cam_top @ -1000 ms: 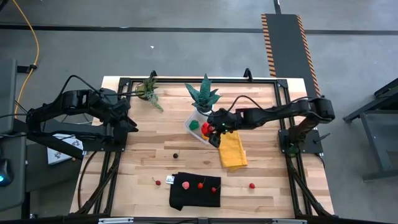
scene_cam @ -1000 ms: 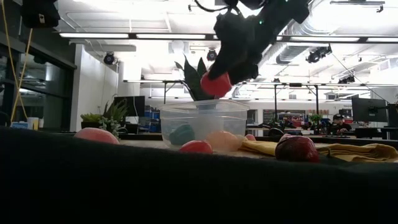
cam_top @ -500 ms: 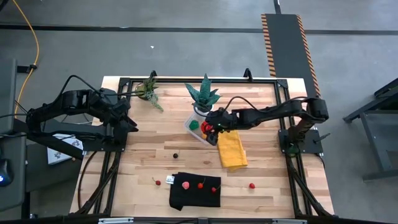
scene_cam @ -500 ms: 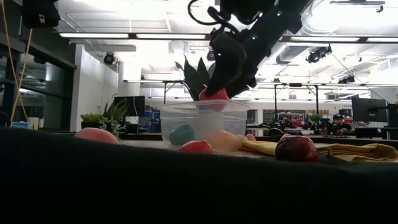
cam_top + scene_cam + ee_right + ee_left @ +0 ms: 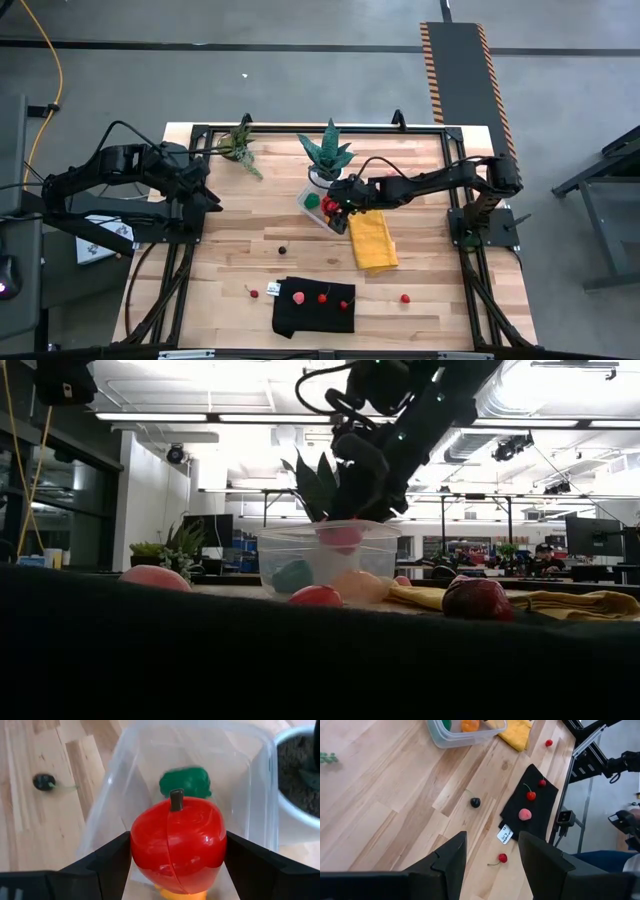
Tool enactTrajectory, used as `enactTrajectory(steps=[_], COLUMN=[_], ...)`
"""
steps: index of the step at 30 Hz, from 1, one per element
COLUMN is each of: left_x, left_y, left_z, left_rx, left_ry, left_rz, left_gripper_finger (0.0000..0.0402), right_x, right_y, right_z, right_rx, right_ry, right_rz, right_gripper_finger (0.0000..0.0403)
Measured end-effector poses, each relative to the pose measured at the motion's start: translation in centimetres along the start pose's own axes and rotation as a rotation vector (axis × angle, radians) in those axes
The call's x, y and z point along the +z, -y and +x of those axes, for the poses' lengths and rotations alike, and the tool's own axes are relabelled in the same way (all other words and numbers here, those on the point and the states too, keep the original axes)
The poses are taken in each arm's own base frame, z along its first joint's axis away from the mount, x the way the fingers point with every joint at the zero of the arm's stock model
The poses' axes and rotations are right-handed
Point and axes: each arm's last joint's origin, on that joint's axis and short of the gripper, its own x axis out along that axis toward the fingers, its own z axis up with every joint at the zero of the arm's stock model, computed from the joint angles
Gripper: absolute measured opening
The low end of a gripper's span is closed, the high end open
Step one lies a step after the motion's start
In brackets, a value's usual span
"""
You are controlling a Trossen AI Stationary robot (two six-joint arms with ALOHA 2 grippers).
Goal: Pick and placing Produce into tupperware
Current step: Put the red apple into the transparent container
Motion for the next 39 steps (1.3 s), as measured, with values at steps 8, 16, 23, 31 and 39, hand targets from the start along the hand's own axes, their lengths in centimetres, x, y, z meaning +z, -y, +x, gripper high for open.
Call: enactTrajectory(steps=[8, 16, 23, 31, 39], left_x=[0.0, 0.0, 0.0, 0.0, 0.0], left_y=[0.0, 0.0, 0.0, 0.0, 0.0], left_z=[0.0, 0.0, -0.01, 0.0, 0.0], left_rx=[0.0, 0.0, 0.0, 0.0, 0.0], left_ry=[0.0, 0.0, 0.0, 0.0, 0.0], left_rz=[-0.001, -0.002, -0.002, -0.001, -0.001], left_gripper_finger=[0.0168, 0.0168, 0.0168, 0.0168, 0.0168], right_x=[-0.05, -0.04, -0.04, 0.08, 0.17], right_y=[-0.05, -0.06, -0.07, 0.29, 0.6], right_z=[0.19, 0.2, 0.2, 0.26, 0.3], right_rx=[0.007, 0.047, 0.051, 0.044, 0.038], right_ry=[-0.003, -0.014, -0.014, -0.013, -0.012], right_rz=[-0.003, -0.006, -0.005, 0.01, 0.017], right_gripper_finger=[0.0271, 0.0271, 0.0271, 0.0285, 0.0296])
